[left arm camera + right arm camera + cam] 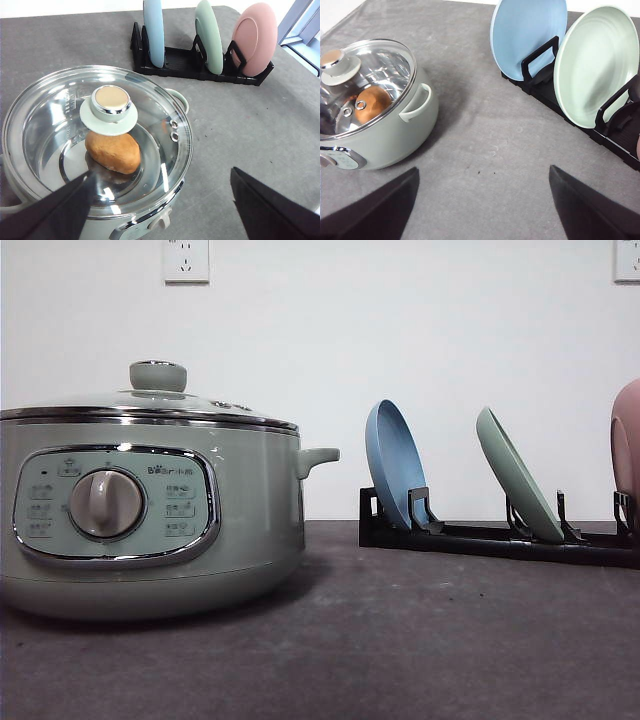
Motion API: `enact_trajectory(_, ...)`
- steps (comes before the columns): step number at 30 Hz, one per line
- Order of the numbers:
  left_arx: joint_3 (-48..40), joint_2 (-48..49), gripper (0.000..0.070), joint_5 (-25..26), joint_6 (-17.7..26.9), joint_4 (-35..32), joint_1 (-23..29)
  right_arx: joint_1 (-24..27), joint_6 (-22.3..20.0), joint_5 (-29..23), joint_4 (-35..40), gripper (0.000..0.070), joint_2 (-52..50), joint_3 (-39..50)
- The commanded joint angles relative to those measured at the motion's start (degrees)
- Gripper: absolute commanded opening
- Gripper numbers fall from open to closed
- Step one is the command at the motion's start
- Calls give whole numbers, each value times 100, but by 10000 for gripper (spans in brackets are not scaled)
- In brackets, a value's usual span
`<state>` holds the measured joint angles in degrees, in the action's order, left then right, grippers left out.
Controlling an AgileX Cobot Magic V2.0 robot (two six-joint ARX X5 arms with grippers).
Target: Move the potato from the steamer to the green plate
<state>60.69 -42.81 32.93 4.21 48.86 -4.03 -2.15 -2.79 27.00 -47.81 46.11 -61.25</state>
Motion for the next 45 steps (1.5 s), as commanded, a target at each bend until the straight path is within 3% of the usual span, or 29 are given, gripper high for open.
enact_trajectory(1, 129, -36, 555, 13, 90, -46, -13, -9, -20, 0, 17, 529, 22, -114)
enact_trajectory(10, 129, -35, 554, 13, 88, -45, -13, -9, 159, -15, 92, 528, 30, -114)
enact_trajectory(19, 129, -35, 554, 13, 72, -41, -13, -9, 986, -46, 1004, 528, 365, -227)
enact_trajectory(37, 129, -35, 554, 13, 72, -37, -13, -9, 1173, -44, 1178, 527, 3726, -2877)
enact_trajectory(45, 129, -35, 554, 11, 72, -7, -11, -35, 1185, -206, 1350, 527, 4928, -3460)
